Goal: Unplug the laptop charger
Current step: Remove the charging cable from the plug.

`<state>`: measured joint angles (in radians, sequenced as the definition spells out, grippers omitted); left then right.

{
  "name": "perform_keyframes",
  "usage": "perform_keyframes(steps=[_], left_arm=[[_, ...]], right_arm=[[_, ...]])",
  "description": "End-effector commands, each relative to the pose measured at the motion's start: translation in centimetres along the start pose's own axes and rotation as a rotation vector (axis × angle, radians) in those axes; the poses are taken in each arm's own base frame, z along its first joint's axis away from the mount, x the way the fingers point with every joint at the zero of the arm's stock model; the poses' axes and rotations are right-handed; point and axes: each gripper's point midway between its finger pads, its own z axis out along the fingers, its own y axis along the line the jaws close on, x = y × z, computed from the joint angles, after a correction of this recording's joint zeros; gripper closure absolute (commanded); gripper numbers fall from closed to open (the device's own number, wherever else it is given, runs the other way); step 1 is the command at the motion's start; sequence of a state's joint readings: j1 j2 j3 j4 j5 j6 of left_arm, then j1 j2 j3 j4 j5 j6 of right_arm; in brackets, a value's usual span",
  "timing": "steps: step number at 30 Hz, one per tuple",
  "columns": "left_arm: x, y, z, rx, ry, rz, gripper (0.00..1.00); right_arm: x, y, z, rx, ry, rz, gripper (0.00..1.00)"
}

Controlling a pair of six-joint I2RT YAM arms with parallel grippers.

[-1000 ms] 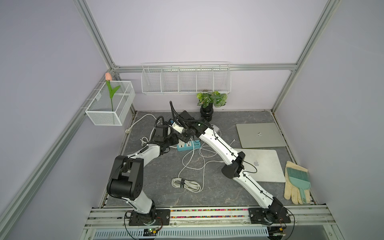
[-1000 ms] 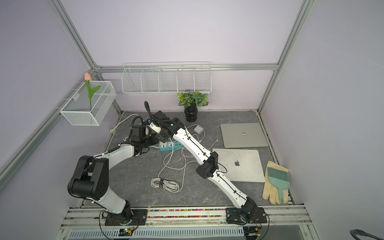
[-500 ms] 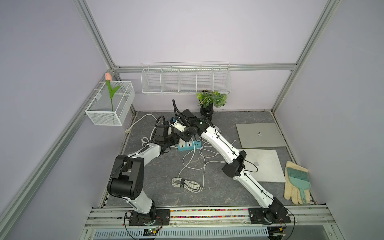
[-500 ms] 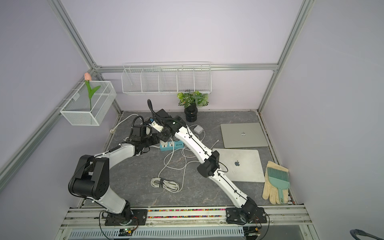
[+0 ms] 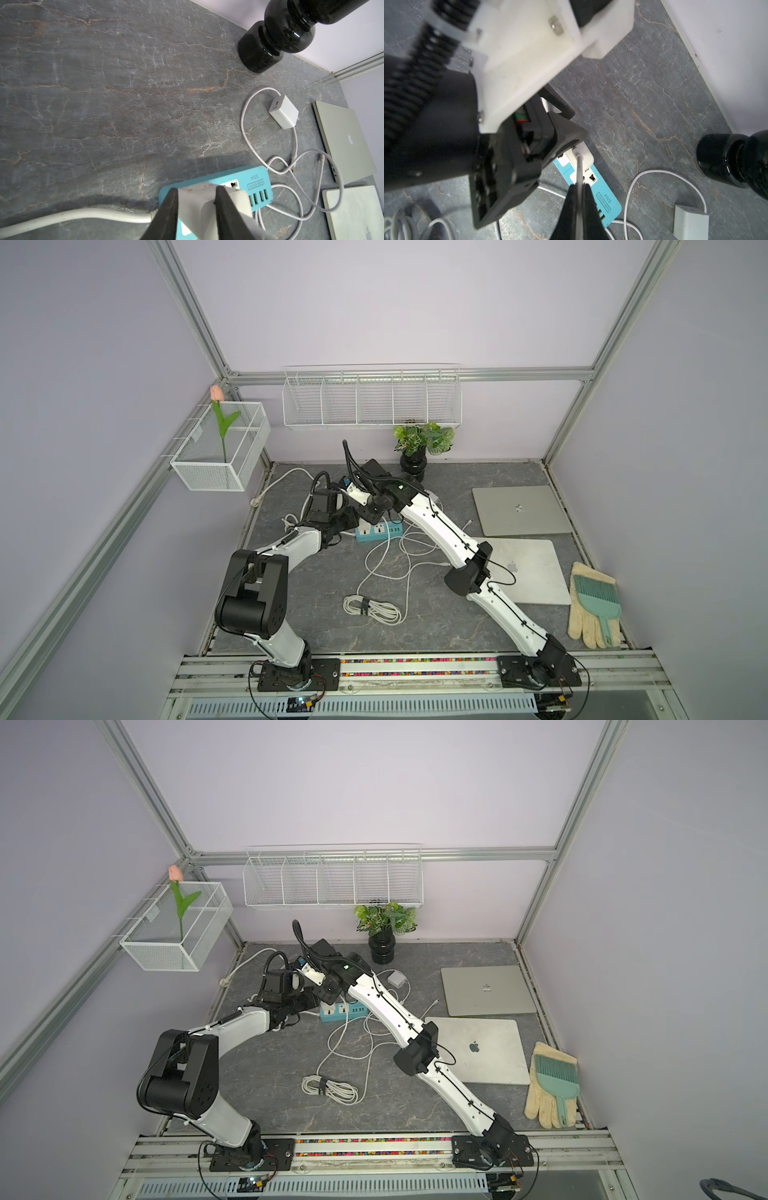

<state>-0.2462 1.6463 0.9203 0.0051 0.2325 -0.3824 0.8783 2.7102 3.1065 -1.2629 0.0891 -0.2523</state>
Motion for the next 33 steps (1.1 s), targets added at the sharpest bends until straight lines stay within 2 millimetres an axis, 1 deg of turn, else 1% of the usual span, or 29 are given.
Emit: perform_keyframes(steps=[1, 4, 6, 8, 12, 18, 20, 22, 26, 28, 30, 33], left_arm=[[10.8, 5.6, 0.6, -0.208, 0.351, -0.041, 0.67], [10.7, 5.6, 0.6, -0.209, 0.348, -0.041, 0.68], [10.8, 5.5, 0.5, -0.209, 0.349, -0.038, 0.68], [10.8, 5.6, 0.6, -0.21, 0.347, -0.039, 0.68], [10.8, 5.5, 0.6, -0.214, 0.349, -0.033, 0.68], [10.9, 5.5, 0.6, -0.217, 0.35, -0.031, 0.68], [10.8, 5.4, 0.6, -0.217, 0.347, -0.03, 0.68], [10.8, 5.5, 0.6, -0.218, 0.347, -0.031, 0.69], [10.6, 5.5, 0.5, -0.22, 0.336, -0.028, 0.68], [10.3, 5.3, 0.5, -0.217, 0.326, -0.027, 0.68], [10.3, 5.3, 0.4, -0.216, 0.322, -0.025, 0.68], [9.7, 5.1, -0.1, -0.214, 0.293, -0.017, 0.67]], right_arm=[[-7.2, -0.1, -11.2, -0.011, -0.309, -0.006, 0.93], [-7.3, -0.7, -11.9, 0.012, -0.316, -0.003, 0.93], [-7.4, -0.7, -12.3, -0.006, -0.328, 0.002, 0.93], [-7.4, -0.5, -12.4, -0.011, -0.329, 0.002, 0.93], [-7.2, -0.7, -12.3, 0.008, -0.318, 0.003, 0.93], [-7.3, -1.2, -13.3, 0.037, -0.325, -0.009, 0.93], [-7.5, -1.1, -13.8, 0.035, -0.338, -0.011, 0.93], [-7.5, -1.0, -13.9, 0.039, -0.334, -0.02, 0.93], [-6.1, -1.8, -14.0, 0.071, -0.276, 0.006, 0.93], [-5.1, -1.9, -14.2, 0.043, -0.248, 0.046, 0.93], [-4.0, -1.4, -14.1, -0.012, -0.208, 0.083, 0.93], [-1.9, 0.3, -13.0, -0.112, -0.12, 0.126, 0.93]])
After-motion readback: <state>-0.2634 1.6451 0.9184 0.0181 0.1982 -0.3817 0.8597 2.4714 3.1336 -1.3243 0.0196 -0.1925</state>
